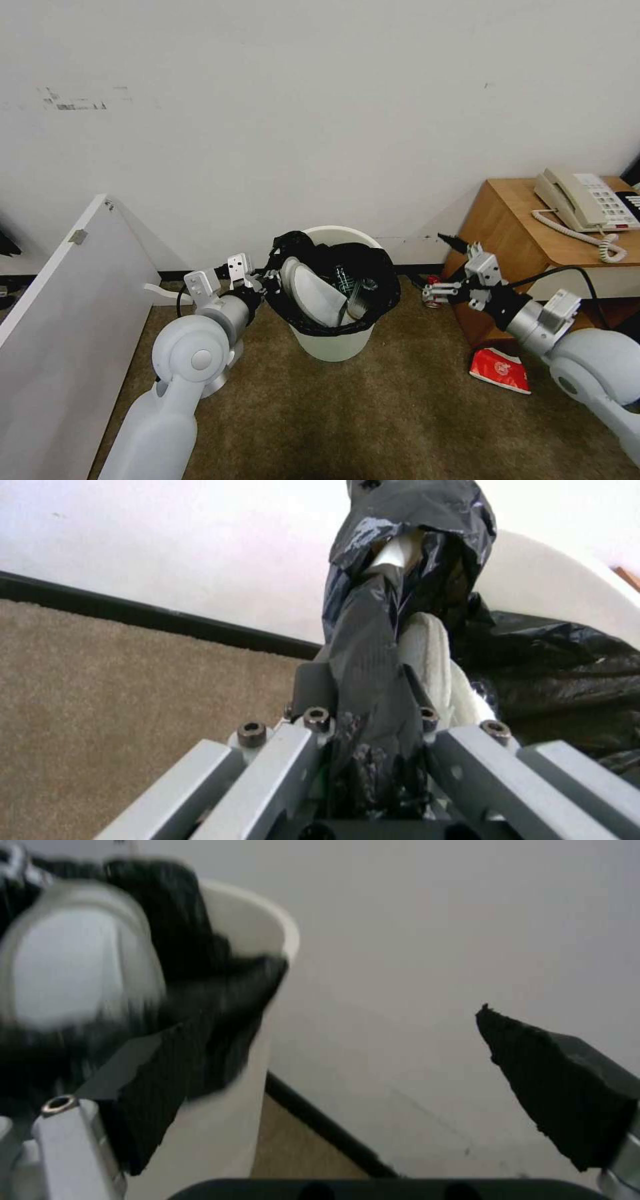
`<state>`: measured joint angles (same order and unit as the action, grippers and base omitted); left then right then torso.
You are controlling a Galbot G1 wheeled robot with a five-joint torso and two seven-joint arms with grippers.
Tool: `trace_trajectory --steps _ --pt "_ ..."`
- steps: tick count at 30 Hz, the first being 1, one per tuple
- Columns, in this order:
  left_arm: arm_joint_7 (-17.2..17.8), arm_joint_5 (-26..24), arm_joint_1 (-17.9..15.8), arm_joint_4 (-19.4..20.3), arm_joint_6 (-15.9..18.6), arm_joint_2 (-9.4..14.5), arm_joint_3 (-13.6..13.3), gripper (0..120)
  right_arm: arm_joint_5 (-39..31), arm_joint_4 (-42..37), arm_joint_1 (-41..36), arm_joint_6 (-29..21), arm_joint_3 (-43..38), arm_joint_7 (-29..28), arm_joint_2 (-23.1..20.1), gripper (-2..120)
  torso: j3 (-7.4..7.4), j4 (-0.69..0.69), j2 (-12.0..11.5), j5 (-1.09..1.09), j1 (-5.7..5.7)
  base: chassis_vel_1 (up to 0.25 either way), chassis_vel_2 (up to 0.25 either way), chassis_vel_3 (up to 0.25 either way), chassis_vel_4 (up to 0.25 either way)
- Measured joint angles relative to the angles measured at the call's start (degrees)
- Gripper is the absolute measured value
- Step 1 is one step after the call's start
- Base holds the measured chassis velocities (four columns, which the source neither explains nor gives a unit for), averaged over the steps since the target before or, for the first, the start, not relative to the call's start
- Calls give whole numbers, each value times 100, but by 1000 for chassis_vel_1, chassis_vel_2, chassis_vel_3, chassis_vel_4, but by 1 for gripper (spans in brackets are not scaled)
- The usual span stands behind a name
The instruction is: Pick up the trash bin, then pick up the garbage from the floor and place it into the trash bin.
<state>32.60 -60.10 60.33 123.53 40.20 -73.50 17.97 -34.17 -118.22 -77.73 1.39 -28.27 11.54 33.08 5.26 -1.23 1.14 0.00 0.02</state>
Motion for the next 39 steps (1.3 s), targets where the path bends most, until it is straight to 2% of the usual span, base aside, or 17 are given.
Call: trace_trajectory --steps 28,30,32,33,35,36,37,38,39 --pt "-3 0 -14 20 -11 25 41 4 352 994 -226 137 430 15 365 100 0 0 0 0 0 0 0 0 0" --pt "-5 -2 -20 9 -13 30 42 4 303 983 -252 -34 443 -147 384 100 0 1 0 0 0 0 0 0 0" --pt "-6 -3 -45 -24 -13 25 37 4 171 874 -308 -378 488 -568 384 100 0 0 0 0 0 0 0 0 0" --pt "-6 -3 -45 -24 -13 25 37 4 171 874 -308 -378 488 -568 384 100 0 0 0 0 0 0 0 0 0" --pt "-6 -4 -79 -64 -15 2 12 4 37 741 -336 -757 597 -1185 395 100 0 0 0 -1 0 0 0 0 0" --pt "-6 -4 -79 -64 -15 2 12 4 37 741 -336 -757 597 -1185 395 100 0 0 0 -1 0 0 0 0 0" --pt "-7 -4 -98 -83 -15 -17 -2 4 -76 655 -321 -983 700 -1610 439 100 0 -1 0 0 0 0 0 0 0" --pt "-7 -4 -98 -83 -15 -17 -2 4 -76 655 -321 -983 700 -1610 439 100 0 -1 0 0 0 0 0 0 0" --pt "-8 -5 -106 -93 -15 -20 -8 4 -167 597 -299 -1114 768 -1850 469 100 0 0 0 0 0 0 0 0 0"
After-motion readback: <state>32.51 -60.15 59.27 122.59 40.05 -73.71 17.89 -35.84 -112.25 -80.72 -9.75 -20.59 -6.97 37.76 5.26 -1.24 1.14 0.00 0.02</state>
